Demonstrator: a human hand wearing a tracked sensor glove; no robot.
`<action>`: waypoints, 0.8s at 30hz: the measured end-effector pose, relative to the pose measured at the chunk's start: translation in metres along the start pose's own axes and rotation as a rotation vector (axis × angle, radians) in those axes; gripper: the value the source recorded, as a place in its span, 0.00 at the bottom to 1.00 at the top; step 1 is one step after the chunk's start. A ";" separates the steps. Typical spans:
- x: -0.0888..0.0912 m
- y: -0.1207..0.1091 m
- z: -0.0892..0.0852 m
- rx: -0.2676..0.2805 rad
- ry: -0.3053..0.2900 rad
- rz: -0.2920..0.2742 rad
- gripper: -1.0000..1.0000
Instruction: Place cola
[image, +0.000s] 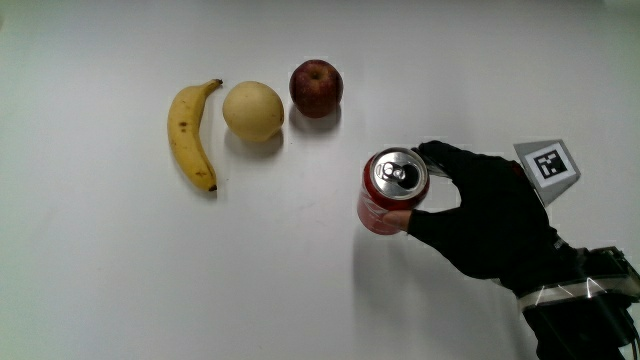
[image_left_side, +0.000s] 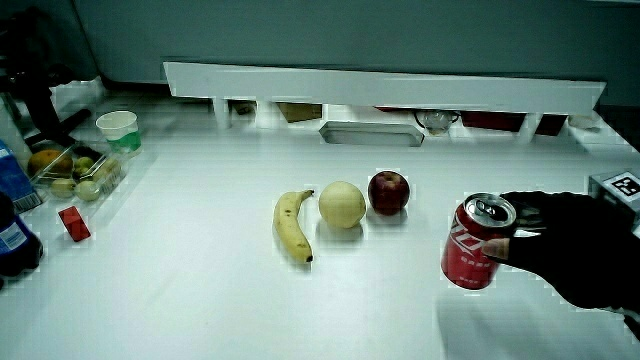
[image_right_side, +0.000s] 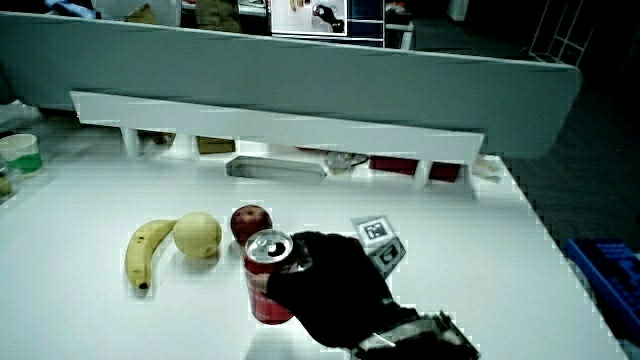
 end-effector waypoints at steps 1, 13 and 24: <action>0.003 -0.003 -0.002 -0.008 0.054 -0.027 0.50; 0.031 -0.025 -0.024 -0.082 0.348 -0.237 0.50; 0.035 -0.030 -0.027 -0.097 0.387 -0.230 0.50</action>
